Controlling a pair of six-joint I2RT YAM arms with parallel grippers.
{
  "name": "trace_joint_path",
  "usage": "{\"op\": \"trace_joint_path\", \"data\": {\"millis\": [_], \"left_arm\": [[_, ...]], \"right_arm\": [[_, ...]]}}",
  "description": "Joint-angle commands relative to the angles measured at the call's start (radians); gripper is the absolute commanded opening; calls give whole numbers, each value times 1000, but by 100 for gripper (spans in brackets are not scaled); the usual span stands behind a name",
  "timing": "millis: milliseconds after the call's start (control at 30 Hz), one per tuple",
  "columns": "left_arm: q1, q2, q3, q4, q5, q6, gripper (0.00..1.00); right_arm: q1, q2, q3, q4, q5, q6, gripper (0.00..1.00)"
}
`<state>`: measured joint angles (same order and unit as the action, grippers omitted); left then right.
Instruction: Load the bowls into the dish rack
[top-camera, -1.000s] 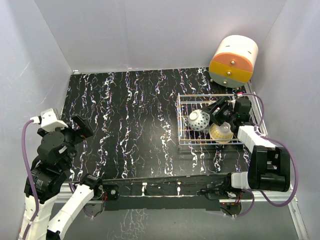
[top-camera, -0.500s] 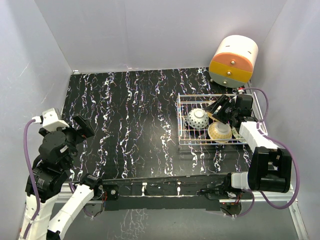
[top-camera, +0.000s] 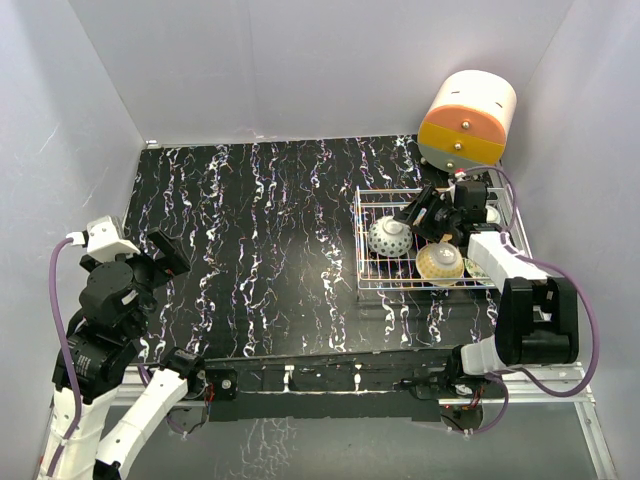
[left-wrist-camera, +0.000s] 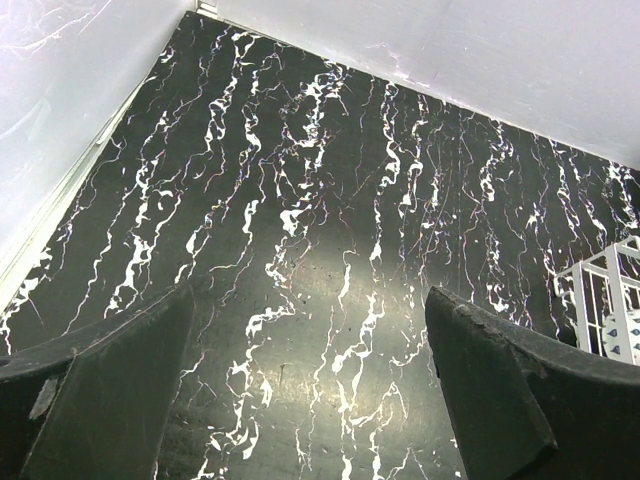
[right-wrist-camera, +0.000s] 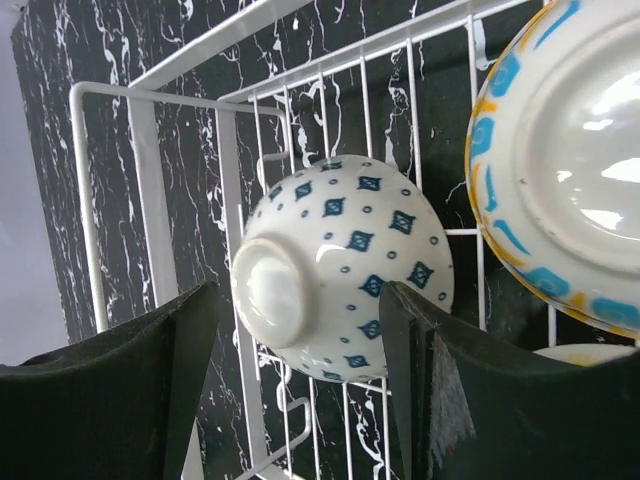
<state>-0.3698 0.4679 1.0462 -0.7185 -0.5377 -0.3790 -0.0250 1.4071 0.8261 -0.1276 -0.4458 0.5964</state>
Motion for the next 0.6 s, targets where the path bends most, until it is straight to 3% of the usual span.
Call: {"op": "trace_joint_path", "data": {"millis": [0, 167, 433, 567], "left_arm": [[-5, 0, 9, 2, 9, 3, 97], [-4, 3, 14, -14, 17, 6, 97], [-4, 33, 11, -7, 60, 5, 97], [-4, 78, 6, 2, 121, 5, 97]], "right_arm": [[45, 35, 51, 65, 5, 6, 67], [89, 30, 58, 77, 28, 14, 68], [119, -126, 148, -65, 192, -93, 68], [168, -130, 236, -180, 227, -189, 79]]}}
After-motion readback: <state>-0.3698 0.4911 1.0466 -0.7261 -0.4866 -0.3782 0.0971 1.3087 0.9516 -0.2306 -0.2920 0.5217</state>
